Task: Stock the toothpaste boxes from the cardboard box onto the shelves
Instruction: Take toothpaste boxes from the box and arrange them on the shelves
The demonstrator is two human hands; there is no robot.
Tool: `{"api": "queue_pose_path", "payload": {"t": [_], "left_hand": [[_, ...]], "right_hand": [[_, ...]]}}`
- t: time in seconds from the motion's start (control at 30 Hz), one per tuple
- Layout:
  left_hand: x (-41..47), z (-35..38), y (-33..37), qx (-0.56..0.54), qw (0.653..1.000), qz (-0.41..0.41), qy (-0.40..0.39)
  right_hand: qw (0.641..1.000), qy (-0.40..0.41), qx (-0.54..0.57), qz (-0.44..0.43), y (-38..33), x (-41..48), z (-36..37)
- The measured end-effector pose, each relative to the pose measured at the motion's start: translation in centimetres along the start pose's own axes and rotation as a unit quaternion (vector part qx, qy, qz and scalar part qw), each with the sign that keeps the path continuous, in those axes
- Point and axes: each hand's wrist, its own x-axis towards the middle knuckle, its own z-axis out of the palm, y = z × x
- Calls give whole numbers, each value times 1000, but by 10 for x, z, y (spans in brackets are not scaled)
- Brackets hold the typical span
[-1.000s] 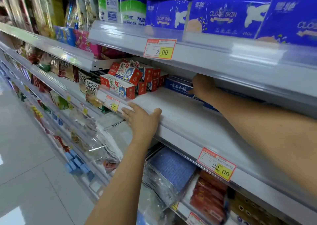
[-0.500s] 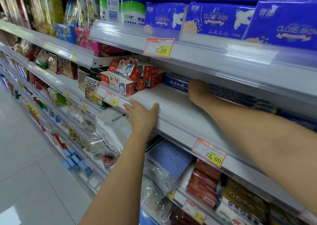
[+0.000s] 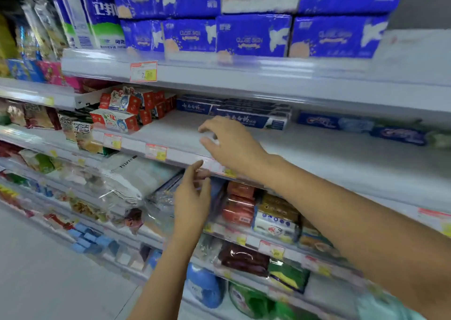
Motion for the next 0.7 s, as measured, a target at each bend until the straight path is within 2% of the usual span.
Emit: {"api": "queue_pose_path", "payload": {"t": [0.1,0.23,0.33,0.5,0.7], "left_hand": [[-50,26,27,-4,998,43,-50],[-124,78,59,-40,981,37,-189],[-174,130,67,-35,950,50,-305],[-263,233,92,-39,873,47,-483],[-394,355,120,27,769,101,-631]], "right_hand": [[998,38,14,37,-4,-78,-38],[985,6,-50,164,34,-184,-79],[954,5,-85,286,88,-271,-104],[868,15,-99,487,171,-450,-151],[705,49,-63,704,218,-670,-183]]}}
